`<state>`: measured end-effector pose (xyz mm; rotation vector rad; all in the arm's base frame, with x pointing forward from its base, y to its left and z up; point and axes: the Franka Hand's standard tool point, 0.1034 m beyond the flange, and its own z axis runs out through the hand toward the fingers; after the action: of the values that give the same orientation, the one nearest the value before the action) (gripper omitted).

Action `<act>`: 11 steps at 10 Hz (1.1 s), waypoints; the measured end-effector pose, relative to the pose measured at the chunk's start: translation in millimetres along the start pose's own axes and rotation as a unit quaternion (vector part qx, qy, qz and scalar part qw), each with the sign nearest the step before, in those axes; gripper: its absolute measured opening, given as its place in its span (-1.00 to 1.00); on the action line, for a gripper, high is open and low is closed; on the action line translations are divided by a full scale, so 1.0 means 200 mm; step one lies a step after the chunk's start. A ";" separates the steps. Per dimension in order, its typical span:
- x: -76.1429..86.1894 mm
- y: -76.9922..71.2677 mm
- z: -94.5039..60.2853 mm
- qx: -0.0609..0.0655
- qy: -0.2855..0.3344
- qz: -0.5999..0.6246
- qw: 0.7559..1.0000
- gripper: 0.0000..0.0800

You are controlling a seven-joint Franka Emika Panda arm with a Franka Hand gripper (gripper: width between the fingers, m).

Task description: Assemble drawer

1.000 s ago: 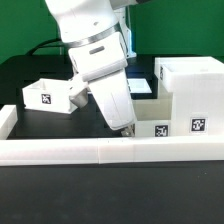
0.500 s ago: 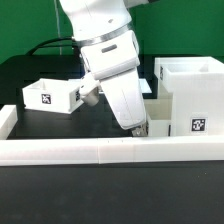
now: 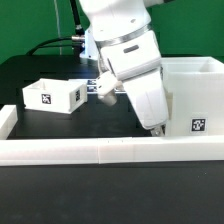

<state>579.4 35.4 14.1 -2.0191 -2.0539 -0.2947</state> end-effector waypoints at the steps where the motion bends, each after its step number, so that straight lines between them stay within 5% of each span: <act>1: 0.00 0.00 0.00 0.001 -0.002 -0.004 1.000 0.62; 3: -0.03 0.00 -0.02 0.007 -0.002 -0.002 1.000 0.62; 7: -0.32 -0.04 -0.12 -0.009 -0.012 0.013 1.000 0.62; 11: -0.43 -0.24 -0.30 -0.018 -0.035 0.047 0.998 0.62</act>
Offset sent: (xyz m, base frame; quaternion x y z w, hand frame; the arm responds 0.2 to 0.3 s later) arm 0.0014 -0.0345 -0.0038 -0.0138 -0.0052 -0.0373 0.9992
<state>533.8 -66.5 44.9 -2.1683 -2.0003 -0.2469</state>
